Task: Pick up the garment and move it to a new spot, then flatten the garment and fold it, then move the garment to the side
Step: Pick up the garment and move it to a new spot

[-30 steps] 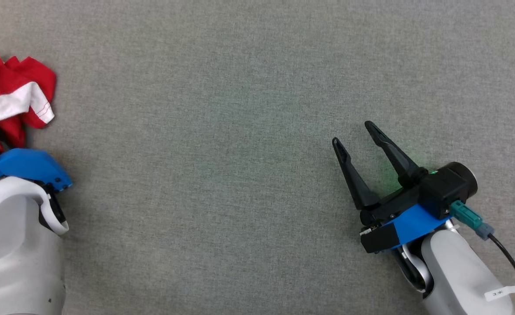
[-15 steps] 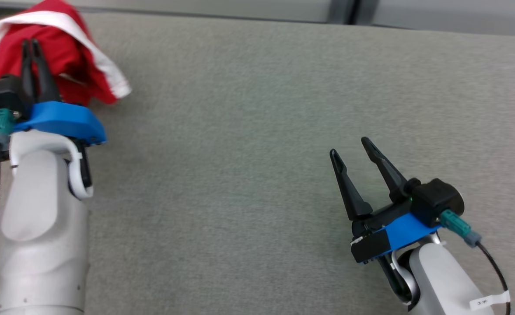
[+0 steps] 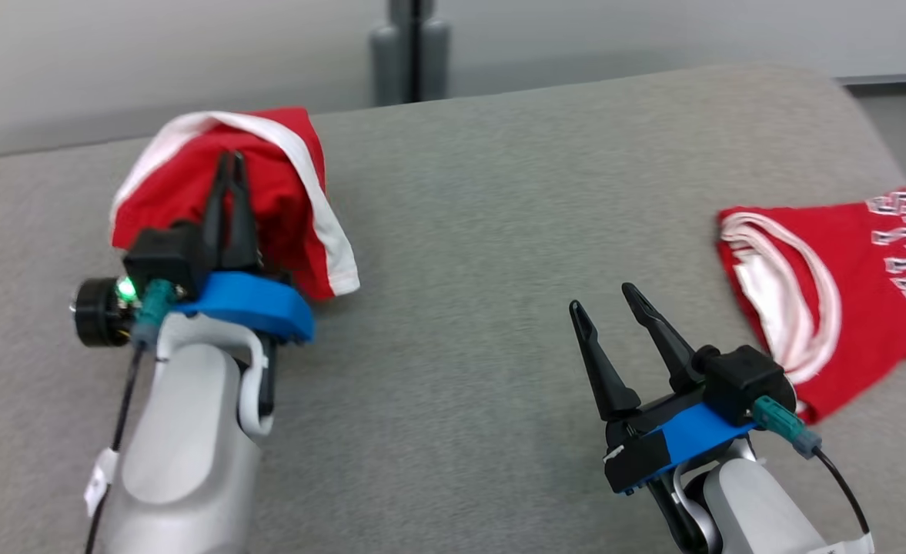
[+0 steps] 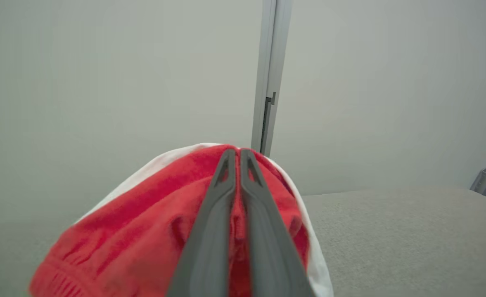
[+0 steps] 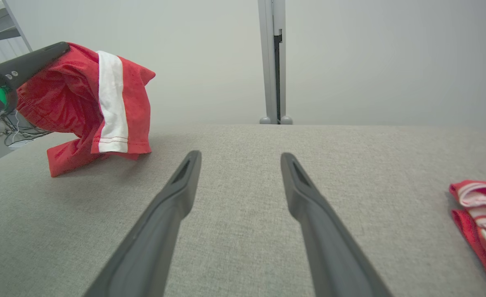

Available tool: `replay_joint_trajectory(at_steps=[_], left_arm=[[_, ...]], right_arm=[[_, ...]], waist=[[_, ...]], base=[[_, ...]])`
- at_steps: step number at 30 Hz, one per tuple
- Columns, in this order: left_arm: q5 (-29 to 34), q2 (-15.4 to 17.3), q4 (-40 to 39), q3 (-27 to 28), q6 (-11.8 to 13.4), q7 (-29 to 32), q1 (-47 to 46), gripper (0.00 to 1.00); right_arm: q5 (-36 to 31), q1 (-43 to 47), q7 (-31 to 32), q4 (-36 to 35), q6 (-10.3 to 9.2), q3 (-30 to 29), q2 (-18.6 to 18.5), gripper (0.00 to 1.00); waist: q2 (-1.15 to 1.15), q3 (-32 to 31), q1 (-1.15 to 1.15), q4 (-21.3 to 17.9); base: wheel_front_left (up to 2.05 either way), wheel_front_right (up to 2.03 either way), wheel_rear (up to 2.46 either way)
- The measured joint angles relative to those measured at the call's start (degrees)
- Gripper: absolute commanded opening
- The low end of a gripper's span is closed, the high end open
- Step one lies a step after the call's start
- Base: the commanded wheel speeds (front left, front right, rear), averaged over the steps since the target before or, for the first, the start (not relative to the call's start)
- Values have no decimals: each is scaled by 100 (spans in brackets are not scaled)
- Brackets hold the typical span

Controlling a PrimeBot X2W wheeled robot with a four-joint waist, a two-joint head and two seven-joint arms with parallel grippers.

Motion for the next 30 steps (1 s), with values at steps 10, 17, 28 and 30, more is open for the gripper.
replay_joint_trajectory(at_steps=[10,17,28,30], left_arm=[[-865,-21,-174,-1203,487,-1,776,0],[-734,-12,-44,-1408,778,-1,1316,100],[-237,-11,-679,-650,972,-1,2573,100],[-160,-10,-813,-497,972,-1,2846,100]], right_arm=[[51,115,0,37,0,-43,22,100],[133,176,0,77,0,-87,31,100],[149,544,0,235,0,-130,34,100],[140,652,0,264,0,-125,37,100]], waist=[[0,-197,-1,-616],[0,-327,1,-417],[0,-1019,0,-43],[-1,-1126,-1,-13]], base=[[0,0,0],[0,0,0],[0,0,0],[0,0,0]])
